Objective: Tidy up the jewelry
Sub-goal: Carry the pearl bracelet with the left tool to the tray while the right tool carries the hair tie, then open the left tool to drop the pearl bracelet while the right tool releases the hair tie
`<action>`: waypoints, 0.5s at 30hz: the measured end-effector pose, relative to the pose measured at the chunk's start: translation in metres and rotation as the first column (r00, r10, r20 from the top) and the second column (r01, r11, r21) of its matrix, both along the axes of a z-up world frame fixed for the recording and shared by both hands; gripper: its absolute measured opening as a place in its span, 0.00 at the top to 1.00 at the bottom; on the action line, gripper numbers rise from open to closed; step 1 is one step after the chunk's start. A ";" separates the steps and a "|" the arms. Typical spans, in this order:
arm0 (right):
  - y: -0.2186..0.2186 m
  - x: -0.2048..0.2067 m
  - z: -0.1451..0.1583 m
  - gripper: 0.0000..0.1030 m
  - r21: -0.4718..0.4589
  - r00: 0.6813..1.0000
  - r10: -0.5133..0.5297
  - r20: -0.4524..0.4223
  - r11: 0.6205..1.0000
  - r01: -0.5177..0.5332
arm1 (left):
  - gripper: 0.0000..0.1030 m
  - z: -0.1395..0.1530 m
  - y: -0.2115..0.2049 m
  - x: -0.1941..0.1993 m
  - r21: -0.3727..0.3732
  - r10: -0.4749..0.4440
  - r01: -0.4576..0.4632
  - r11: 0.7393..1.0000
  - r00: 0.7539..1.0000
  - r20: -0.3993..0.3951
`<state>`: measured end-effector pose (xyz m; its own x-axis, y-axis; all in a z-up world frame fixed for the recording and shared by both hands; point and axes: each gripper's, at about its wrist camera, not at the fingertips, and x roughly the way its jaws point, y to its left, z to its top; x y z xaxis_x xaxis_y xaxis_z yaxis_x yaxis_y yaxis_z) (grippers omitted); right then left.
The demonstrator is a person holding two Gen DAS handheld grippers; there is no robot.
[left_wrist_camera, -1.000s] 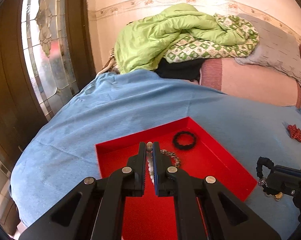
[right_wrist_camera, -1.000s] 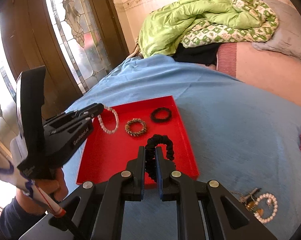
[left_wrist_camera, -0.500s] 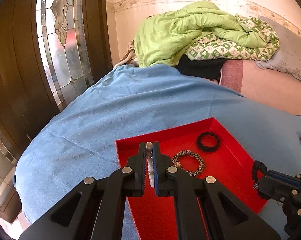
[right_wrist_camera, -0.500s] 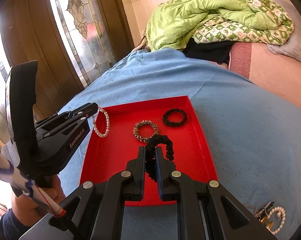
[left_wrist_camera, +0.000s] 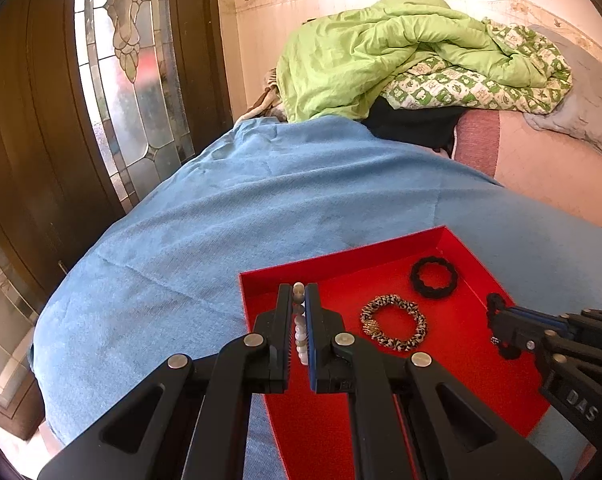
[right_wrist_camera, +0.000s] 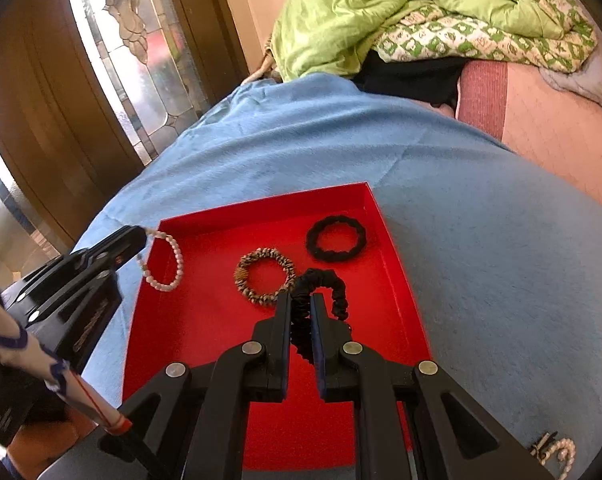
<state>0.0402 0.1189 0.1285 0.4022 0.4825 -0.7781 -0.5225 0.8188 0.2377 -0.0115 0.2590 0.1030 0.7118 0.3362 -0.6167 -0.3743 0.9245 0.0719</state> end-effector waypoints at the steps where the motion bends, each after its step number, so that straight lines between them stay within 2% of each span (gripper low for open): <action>1: 0.002 0.003 -0.002 0.89 -0.002 1.000 -0.002 -0.006 1.000 0.002 | 0.94 0.000 0.001 0.000 -0.001 0.002 -0.002 1.000 1.000 0.000; 11: 0.014 0.026 -0.018 0.89 -0.026 0.998 -0.020 -0.056 0.999 0.018 | 0.94 -0.004 0.004 0.003 0.012 0.027 -0.027 1.000 1.000 -0.011; 15: 0.016 0.029 -0.025 0.89 -0.033 0.997 -0.024 -0.075 0.999 0.021 | 0.94 -0.005 0.005 0.005 -0.014 0.013 -0.013 1.000 1.000 -0.018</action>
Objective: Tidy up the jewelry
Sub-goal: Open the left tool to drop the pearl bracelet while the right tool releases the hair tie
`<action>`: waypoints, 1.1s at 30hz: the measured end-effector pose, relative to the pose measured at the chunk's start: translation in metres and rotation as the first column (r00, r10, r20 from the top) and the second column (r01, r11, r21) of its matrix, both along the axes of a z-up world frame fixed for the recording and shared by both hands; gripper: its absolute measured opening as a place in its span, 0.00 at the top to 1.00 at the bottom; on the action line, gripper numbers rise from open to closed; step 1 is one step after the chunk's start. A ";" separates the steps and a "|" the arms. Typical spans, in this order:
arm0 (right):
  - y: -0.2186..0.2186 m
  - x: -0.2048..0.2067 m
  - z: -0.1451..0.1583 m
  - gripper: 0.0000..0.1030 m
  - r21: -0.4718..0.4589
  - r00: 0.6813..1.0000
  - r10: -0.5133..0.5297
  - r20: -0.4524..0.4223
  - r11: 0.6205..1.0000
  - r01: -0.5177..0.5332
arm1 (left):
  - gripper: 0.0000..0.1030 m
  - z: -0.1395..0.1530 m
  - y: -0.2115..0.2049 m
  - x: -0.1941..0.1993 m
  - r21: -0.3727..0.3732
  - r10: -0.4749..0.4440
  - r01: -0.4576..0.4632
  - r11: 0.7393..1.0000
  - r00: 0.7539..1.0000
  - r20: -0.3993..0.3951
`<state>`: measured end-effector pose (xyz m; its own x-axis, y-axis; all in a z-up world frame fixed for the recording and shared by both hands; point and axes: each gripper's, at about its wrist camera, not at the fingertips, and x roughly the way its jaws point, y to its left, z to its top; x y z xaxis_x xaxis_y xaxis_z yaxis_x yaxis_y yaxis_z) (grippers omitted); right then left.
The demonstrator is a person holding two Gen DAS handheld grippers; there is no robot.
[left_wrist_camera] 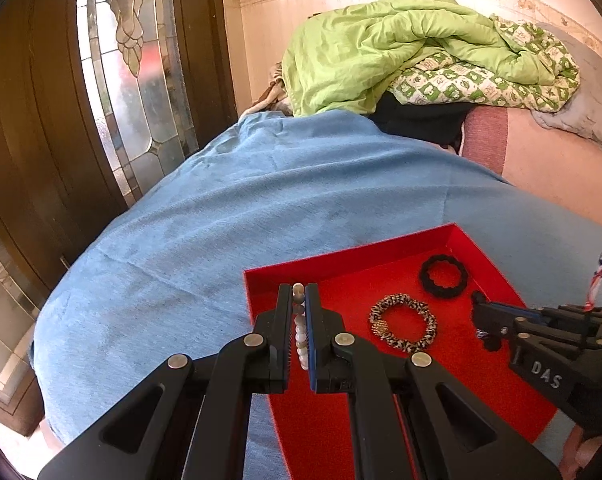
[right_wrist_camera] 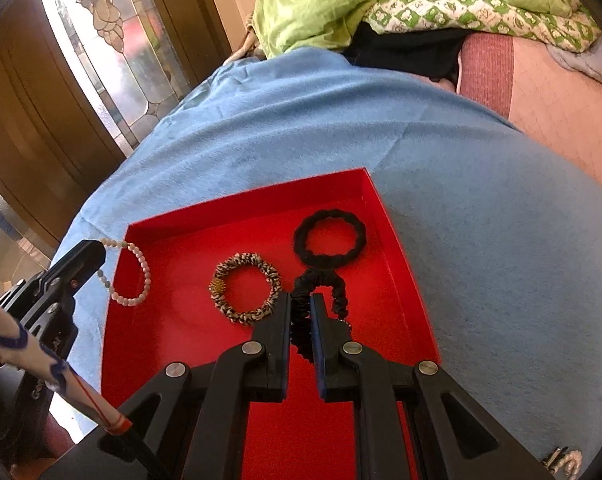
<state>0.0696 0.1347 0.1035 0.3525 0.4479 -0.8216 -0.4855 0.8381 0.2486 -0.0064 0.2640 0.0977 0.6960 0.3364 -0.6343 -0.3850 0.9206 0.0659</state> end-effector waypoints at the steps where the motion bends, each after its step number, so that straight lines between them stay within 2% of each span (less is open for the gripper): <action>1: 0.000 0.000 -0.001 0.89 0.000 1.000 -0.001 -0.004 1.000 0.001 | 0.94 0.000 0.000 0.000 -0.007 -0.003 0.003 1.000 1.000 -0.001; 12: -0.004 0.009 -0.012 0.89 0.009 0.999 -0.019 -0.037 1.000 0.020 | 0.94 -0.003 -0.003 0.003 -0.008 -0.010 0.010 1.000 1.000 -0.010; 25: -0.005 0.008 -0.009 0.88 0.018 0.999 -0.017 -0.037 1.000 0.017 | 0.94 -0.004 -0.004 0.005 -0.015 -0.011 0.011 1.000 1.000 -0.009; 30: -0.007 0.006 -0.003 0.75 0.030 1.000 -0.021 -0.024 0.999 0.021 | 0.94 -0.003 -0.006 0.004 -0.018 -0.009 0.009 1.000 1.000 -0.004; 33: -0.007 0.005 0.002 0.75 0.035 1.000 -0.021 -0.014 0.999 0.021 | 0.94 -0.001 -0.005 0.002 -0.020 -0.009 0.009 1.000 1.000 0.004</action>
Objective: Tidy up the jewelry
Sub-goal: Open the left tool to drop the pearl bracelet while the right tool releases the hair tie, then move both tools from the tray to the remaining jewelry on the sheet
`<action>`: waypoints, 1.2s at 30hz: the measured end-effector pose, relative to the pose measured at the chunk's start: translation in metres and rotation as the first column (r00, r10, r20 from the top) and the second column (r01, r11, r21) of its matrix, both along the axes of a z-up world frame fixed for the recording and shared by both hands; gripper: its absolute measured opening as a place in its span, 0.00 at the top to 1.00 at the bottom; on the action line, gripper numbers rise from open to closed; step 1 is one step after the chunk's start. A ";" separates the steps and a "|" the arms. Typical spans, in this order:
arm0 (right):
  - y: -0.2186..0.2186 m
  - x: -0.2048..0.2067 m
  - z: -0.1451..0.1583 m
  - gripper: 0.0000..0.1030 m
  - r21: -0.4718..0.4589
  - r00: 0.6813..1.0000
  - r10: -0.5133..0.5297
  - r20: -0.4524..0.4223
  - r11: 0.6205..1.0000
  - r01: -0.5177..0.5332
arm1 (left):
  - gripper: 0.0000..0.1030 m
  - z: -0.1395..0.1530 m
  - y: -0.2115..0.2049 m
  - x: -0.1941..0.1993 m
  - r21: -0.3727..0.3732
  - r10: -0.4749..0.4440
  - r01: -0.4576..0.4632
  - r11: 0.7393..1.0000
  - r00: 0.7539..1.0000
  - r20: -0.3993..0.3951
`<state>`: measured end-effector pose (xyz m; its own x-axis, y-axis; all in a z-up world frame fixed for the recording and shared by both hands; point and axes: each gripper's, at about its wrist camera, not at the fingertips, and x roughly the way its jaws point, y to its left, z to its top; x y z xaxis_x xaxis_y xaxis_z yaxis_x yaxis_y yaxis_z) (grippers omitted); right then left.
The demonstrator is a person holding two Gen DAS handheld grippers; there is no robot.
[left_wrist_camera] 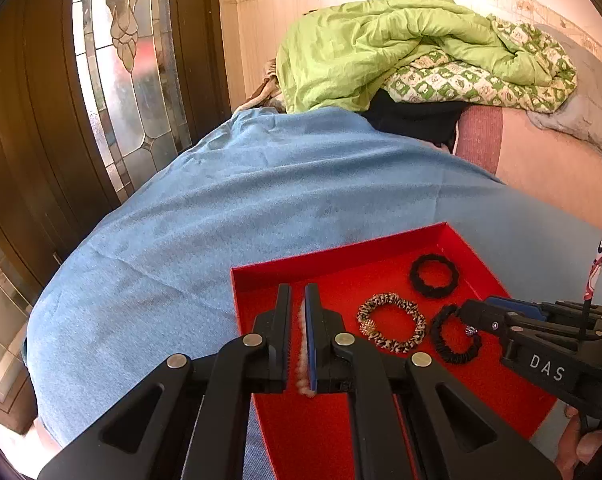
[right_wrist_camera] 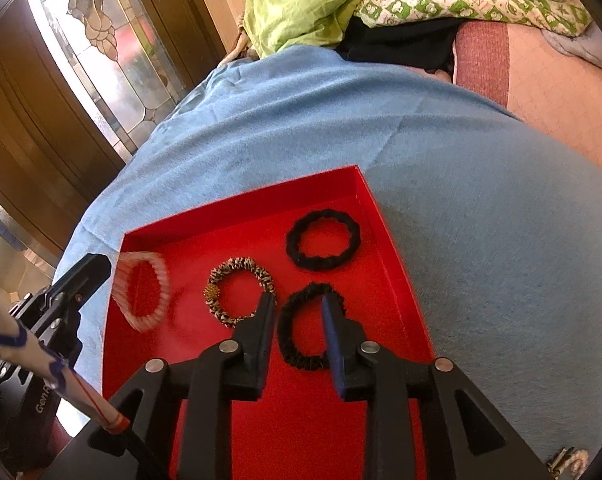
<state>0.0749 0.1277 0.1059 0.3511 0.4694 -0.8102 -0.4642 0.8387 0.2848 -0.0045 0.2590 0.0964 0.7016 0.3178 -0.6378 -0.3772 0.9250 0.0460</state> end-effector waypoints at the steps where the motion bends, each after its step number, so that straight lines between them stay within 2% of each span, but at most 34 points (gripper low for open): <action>1: 0.000 0.000 0.002 0.75 0.001 1.000 0.000 0.003 1.000 0.000 | 0.94 0.001 0.000 -0.001 0.000 0.001 -0.001 1.000 1.000 0.004; 4: -0.001 -0.003 0.007 0.75 0.010 1.000 -0.002 0.015 1.000 0.002 | 0.92 0.003 0.001 -0.002 -0.002 0.005 -0.005 1.000 1.000 0.016; 9: -0.007 -0.012 0.017 0.75 0.030 0.999 -0.001 0.041 1.000 0.000 | 0.83 0.013 -0.002 -0.009 -0.001 -0.004 0.004 1.000 0.997 0.075; 21: -0.034 -0.038 0.038 0.74 0.083 0.997 -0.018 0.081 0.996 0.011 | 0.81 0.037 -0.009 -0.024 0.015 -0.017 0.015 1.000 0.979 0.201; 28: -0.049 -0.054 0.048 0.70 0.098 0.995 -0.023 0.098 0.995 0.013 | 0.72 0.048 -0.022 -0.035 0.044 -0.040 0.029 0.999 0.965 0.259; 36: -0.069 -0.073 0.055 0.69 0.104 0.993 -0.027 0.111 0.994 0.015 | 0.71 0.052 -0.041 -0.041 0.059 -0.071 0.057 0.997 0.959 0.273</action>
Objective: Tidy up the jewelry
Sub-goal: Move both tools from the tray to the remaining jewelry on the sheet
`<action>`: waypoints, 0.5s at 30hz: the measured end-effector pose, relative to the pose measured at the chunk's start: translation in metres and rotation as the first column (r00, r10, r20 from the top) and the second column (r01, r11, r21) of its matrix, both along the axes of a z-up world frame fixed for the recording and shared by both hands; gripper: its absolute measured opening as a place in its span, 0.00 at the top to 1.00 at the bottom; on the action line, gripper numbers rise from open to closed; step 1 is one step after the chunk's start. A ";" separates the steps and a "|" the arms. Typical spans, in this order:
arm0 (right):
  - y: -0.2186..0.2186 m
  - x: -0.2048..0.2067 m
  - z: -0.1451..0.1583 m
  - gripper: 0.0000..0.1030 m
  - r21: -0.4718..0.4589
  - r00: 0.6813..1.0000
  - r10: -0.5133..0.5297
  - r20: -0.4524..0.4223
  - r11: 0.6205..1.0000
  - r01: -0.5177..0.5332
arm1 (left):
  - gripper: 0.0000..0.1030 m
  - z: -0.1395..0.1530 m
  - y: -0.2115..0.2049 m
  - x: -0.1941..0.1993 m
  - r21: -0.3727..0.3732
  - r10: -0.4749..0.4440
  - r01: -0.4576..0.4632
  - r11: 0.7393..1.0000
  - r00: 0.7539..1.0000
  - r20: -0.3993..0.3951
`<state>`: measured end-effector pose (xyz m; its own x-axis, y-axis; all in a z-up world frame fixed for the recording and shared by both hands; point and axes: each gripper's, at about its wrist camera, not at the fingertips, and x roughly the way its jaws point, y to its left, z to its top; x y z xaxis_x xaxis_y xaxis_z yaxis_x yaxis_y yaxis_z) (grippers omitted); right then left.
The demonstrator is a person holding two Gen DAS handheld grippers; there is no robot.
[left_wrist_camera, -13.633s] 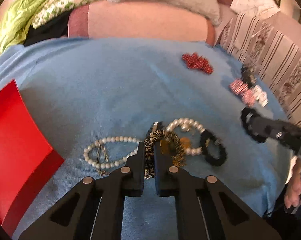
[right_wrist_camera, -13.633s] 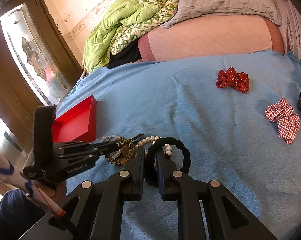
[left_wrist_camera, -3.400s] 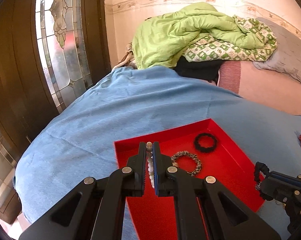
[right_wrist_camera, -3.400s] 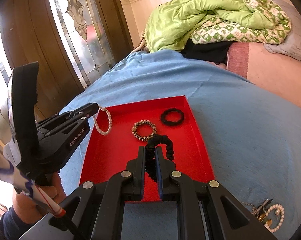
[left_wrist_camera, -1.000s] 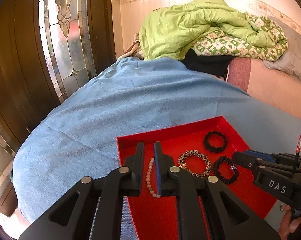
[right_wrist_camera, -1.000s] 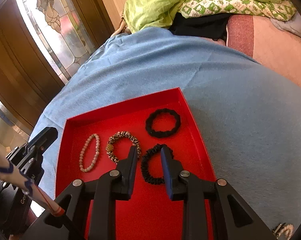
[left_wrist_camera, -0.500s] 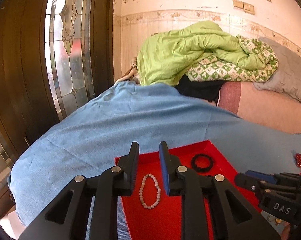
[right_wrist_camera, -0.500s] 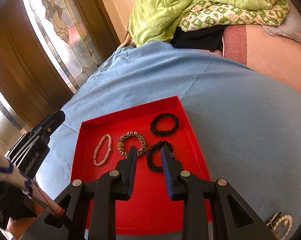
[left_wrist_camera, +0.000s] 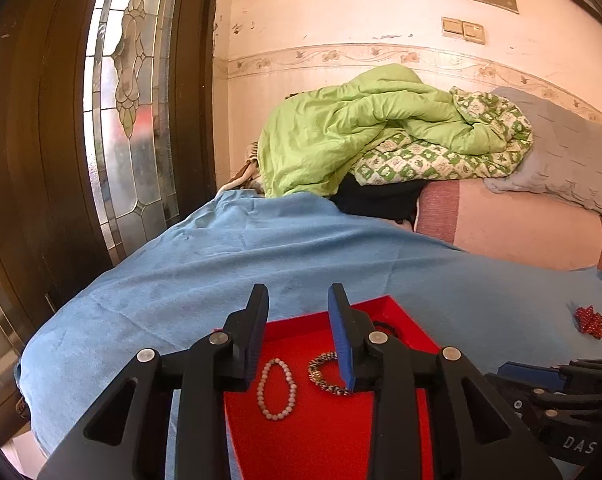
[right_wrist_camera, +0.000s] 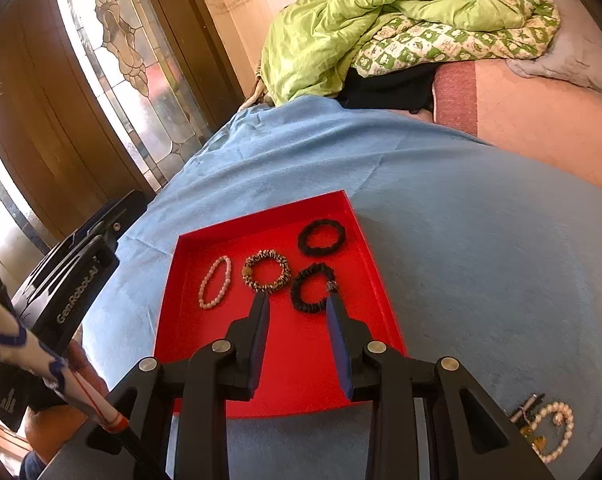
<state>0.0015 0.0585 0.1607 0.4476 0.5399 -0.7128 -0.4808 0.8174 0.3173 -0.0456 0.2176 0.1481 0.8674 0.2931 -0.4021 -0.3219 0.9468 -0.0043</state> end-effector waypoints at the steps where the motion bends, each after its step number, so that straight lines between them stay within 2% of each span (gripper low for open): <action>1: -0.003 -0.001 0.001 0.69 0.000 1.000 -0.002 0.000 1.000 0.002 | 0.71 0.000 -0.003 -0.001 0.000 -0.004 0.004 1.000 1.000 0.001; 15: -0.072 -0.032 0.012 0.68 0.015 0.997 -0.072 0.007 0.997 0.072 | 0.71 0.002 -0.054 -0.019 0.031 -0.071 0.071 0.997 0.997 -0.003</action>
